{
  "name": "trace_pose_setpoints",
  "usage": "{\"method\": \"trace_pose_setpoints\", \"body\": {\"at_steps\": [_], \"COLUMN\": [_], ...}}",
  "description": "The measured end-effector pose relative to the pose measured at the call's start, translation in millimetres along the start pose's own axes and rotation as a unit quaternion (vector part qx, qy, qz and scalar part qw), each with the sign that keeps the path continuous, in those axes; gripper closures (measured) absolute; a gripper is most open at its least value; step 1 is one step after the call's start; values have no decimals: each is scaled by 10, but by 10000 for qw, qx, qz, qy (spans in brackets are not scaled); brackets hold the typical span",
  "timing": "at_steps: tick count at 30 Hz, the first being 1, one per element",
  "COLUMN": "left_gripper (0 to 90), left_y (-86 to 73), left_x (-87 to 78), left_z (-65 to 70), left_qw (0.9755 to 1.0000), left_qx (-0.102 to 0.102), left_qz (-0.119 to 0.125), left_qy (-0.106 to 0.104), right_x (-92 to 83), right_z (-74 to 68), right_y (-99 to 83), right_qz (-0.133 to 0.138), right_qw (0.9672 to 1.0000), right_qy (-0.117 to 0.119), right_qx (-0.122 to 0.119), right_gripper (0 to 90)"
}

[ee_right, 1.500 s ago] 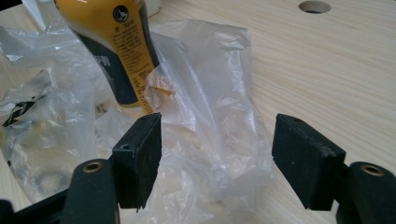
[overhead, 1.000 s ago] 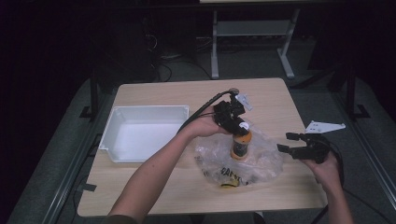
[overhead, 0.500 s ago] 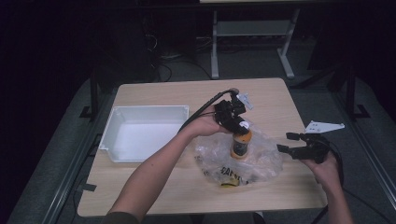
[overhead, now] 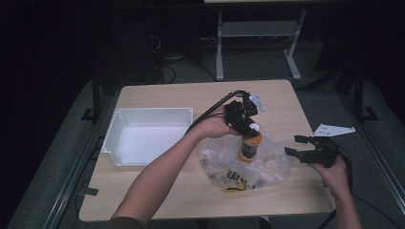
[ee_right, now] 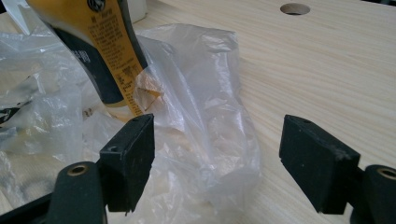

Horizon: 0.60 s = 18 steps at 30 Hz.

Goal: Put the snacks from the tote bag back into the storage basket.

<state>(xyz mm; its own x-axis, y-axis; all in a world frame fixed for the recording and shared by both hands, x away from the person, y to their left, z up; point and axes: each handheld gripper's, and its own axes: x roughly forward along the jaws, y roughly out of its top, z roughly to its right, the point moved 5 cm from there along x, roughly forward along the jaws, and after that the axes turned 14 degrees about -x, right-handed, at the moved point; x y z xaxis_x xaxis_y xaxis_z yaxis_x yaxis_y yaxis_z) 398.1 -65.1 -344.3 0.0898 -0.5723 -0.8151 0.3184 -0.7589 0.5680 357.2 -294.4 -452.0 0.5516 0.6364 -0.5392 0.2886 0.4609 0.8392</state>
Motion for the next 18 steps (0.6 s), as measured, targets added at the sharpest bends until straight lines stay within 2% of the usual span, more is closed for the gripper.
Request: {"method": "trace_pose_setpoints", "body": {"at_steps": [9, 12, 16, 18], "left_gripper": [592, 592, 592, 592], "left_y": [147, 169, 173, 180], "left_x": [-186, -271, -383, -430], "left_z": [88, 104, 79, 82], "left_qw": [9998, 9998, 9998, 9998], "left_qx": [152, 145, -34, -4], "left_qz": [64, 55, 184, 157], "left_qy": [62, 99, 78, 119], "right_x": [-34, -35, -37, -36], "right_z": [21, 30, 25, 34], "right_y": [-7, -8, -19, -24], "right_qz": [56, 64, 46, 41], "right_qw": [9999, 9999, 9999, 9999], "right_qy": [-78, -107, -108, -127], "right_qx": [50, 64, 63, 63], "right_gripper": [256, 255, 254, 254]}}
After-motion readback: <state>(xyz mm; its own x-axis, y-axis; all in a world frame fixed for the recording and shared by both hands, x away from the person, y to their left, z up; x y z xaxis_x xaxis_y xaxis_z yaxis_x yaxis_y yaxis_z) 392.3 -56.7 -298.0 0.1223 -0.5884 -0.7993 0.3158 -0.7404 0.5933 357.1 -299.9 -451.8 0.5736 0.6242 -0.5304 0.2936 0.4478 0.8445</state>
